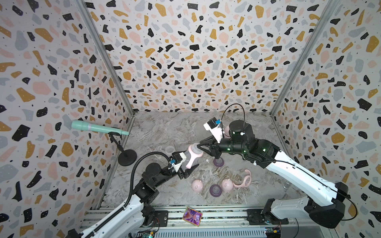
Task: Assemble the baby bottles
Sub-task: Place the straw into the baby bottle, then pick up the nipple from the center of the board.
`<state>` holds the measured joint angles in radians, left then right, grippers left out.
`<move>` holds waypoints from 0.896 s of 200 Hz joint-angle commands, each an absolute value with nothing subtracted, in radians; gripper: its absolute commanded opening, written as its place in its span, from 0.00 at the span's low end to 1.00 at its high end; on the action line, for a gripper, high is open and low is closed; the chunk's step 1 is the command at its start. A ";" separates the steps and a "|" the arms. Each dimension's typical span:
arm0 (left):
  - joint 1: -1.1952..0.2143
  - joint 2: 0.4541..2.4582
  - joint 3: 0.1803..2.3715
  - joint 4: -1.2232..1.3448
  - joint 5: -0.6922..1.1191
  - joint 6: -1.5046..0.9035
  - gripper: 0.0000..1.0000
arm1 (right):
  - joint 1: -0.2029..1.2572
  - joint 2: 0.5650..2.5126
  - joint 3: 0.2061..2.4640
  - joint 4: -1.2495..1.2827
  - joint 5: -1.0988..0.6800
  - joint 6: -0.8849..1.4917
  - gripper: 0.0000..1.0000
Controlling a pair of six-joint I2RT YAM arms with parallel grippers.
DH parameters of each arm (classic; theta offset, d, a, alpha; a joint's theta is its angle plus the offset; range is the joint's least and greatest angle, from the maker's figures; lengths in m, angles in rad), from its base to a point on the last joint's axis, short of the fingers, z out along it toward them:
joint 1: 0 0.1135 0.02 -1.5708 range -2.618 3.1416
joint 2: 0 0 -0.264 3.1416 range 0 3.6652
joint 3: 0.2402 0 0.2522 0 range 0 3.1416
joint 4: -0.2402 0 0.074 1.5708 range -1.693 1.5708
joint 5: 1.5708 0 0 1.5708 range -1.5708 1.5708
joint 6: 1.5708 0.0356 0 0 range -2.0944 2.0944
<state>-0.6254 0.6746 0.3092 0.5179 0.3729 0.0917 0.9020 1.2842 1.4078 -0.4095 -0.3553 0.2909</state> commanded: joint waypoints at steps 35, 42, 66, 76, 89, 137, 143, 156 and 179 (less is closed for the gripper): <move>-0.630 0.571 0.256 0.622 0.302 0.058 0.29 | 0.726 1.189 1.415 -0.488 -0.450 0.307 0.79; -0.631 0.557 0.251 0.611 0.291 0.058 0.29 | 0.700 1.194 1.408 -0.512 -0.452 0.306 0.81; -0.631 0.505 0.245 0.569 0.234 0.054 0.29 | 0.640 1.270 1.385 -0.662 -0.393 0.268 0.87; -0.630 0.483 0.244 0.555 0.203 0.046 0.29 | 0.640 1.323 1.375 -0.731 -0.310 0.245 0.89; -0.631 0.456 0.242 0.537 0.173 0.044 0.29 | 0.641 1.383 1.342 -0.774 -0.240 0.224 0.92; -0.630 0.392 0.269 0.461 0.114 0.040 0.29 | 0.640 1.525 1.218 -0.691 -0.153 0.205 0.99; -0.630 0.388 0.273 0.455 0.111 0.038 0.29 | 0.640 1.541 1.209 -0.682 -0.144 0.204 0.99; -0.631 0.384 0.279 0.446 0.110 0.036 0.29 | 0.640 1.574 1.195 -0.669 -0.128 0.202 0.99; -0.630 0.379 0.282 0.440 0.108 0.038 0.29 | 0.637 1.610 1.170 -0.628 -0.125 0.202 0.99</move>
<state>-0.6296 0.3943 0.2443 0.4114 0.1280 0.0448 0.6415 1.6077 1.1793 -0.6704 -0.1616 0.2176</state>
